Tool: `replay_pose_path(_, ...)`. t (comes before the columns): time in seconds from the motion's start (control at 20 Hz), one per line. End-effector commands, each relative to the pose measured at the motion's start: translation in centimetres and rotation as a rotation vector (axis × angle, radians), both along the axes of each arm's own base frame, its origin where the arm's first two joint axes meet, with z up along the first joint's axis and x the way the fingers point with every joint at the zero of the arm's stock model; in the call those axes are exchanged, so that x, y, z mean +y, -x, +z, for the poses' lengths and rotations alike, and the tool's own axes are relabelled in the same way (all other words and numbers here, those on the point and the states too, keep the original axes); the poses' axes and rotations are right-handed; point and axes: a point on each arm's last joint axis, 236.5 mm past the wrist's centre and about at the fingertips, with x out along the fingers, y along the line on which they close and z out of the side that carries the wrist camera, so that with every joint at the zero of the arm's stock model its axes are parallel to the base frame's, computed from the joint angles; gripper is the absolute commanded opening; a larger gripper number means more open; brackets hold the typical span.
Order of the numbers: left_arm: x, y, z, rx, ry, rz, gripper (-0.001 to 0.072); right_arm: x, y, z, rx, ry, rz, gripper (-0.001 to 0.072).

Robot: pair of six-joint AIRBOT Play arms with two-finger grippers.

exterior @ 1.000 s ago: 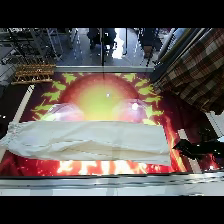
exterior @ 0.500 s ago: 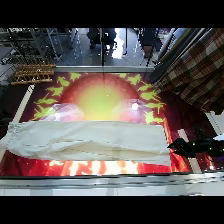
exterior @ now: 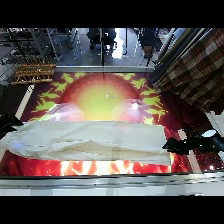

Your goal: Fold the clothes and pants, and hang the long-sleeved shirts on hangers.

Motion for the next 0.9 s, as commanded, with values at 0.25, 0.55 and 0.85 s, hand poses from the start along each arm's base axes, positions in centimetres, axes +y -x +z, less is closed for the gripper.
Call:
replay_pose_path(0.25,0.4,0.9,-1.2,0.019,0.010,0.015,0.0496,-1.8,-1.0,1.3,-0.043,0.098,0.056,0.0411)
replay_pose_path(0.55,0.5,0.8,-1.2,0.017,0.008,0.016,0.0497,0.3,0.2,-1.4,0.034,0.041,0.141,0.0403)
replay_pose_path(0.85,0.7,0.9,-1.2,0.013,0.006,0.013,0.0496,0.7,2.0,0.4,0.080,0.041,0.241,0.0027)
